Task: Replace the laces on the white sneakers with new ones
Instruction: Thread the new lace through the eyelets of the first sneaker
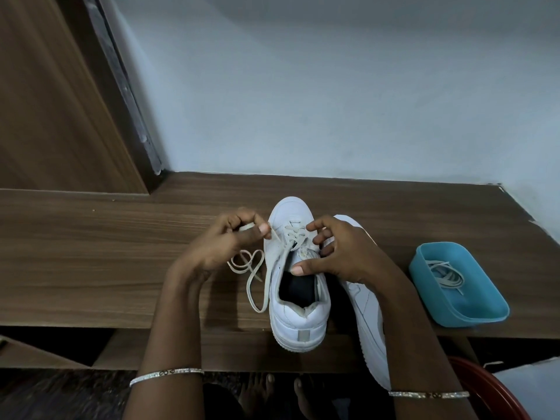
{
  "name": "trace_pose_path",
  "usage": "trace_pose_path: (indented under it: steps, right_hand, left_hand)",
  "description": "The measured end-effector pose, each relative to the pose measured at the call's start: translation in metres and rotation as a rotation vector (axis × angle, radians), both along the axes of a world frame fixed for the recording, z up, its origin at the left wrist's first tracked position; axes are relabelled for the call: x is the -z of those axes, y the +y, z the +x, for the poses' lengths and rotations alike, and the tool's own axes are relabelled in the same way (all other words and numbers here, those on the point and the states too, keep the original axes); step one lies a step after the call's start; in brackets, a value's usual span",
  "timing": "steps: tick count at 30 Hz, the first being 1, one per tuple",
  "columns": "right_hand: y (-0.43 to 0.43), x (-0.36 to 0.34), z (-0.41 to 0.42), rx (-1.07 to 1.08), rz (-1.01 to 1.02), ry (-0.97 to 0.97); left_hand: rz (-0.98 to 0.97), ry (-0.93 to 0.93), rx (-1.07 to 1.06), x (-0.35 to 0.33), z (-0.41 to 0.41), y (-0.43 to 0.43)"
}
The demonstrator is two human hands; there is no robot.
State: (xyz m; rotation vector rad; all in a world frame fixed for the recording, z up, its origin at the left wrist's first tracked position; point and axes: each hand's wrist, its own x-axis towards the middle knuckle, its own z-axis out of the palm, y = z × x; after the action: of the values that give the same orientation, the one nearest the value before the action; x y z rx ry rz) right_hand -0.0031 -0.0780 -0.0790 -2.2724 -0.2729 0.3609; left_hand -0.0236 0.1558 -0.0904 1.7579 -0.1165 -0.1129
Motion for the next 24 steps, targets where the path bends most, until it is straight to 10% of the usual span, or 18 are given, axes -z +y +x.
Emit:
trace_pose_path:
  steps: [10, 24]
  right_hand:
    - [0.000, 0.003, 0.001, 0.010, 0.042, -0.002]
    - [0.000, 0.006, 0.003, -0.039, 0.238, 0.080]
  left_hand:
    - [-0.856, 0.107, -0.233, 0.001, 0.014, 0.003]
    - [-0.080, 0.086, -0.040, -0.001, 0.004, -0.009]
